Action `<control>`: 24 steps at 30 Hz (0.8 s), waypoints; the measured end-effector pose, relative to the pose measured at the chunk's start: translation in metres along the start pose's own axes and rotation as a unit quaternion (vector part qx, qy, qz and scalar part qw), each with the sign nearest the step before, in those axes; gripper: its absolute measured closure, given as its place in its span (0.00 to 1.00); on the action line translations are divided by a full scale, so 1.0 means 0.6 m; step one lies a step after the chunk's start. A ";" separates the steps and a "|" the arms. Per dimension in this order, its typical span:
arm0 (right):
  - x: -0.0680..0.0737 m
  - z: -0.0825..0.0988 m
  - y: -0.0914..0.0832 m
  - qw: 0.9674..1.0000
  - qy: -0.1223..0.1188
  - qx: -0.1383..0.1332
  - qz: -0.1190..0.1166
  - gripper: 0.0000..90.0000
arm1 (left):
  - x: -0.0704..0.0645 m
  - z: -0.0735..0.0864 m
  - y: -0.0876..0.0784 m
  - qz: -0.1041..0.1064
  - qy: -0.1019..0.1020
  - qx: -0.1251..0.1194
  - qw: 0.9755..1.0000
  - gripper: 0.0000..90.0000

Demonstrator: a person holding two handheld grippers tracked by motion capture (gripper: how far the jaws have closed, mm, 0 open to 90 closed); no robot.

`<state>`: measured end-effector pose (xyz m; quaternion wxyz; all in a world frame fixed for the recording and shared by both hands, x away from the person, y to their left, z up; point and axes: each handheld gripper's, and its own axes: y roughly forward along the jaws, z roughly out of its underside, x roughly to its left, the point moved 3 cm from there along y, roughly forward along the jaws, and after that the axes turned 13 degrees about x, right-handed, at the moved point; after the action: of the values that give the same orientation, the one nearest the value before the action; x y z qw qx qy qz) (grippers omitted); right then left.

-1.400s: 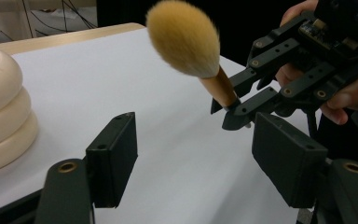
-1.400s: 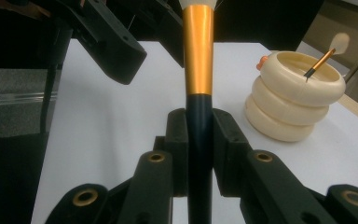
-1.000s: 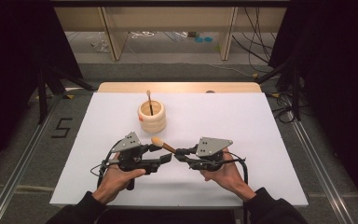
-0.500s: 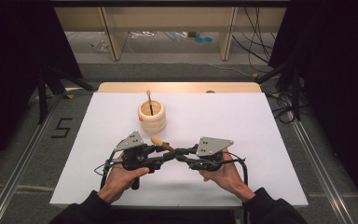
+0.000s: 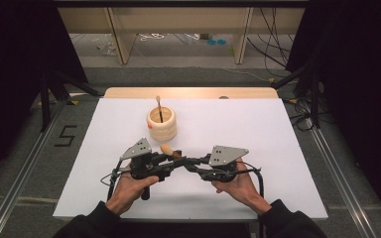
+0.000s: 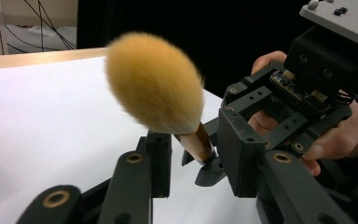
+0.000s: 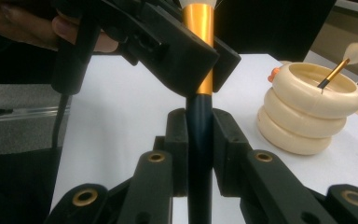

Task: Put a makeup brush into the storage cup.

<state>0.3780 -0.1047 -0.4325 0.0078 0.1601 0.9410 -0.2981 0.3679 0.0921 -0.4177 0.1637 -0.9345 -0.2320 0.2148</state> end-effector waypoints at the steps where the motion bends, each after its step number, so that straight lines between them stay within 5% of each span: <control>1: 0.000 0.000 0.000 1.000 0.001 0.000 -0.001 0.87 | 0.000 0.000 0.000 0.002 -0.001 -0.002 1.000 0.75; 13: 0.001 0.001 0.002 1.000 0.006 0.000 -0.012 0.87 | -0.003 -0.005 0.005 0.029 -0.005 -0.017 0.999 0.85; 24: 0.002 0.004 0.006 1.000 0.011 0.011 -0.024 0.86 | -0.013 -0.007 0.007 0.004 0.012 0.008 1.000 0.86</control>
<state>0.3779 -0.1031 -0.4365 -0.0121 0.1408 0.9411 -0.3071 0.3653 0.0840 -0.4134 0.1729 -0.9365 -0.2247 0.2064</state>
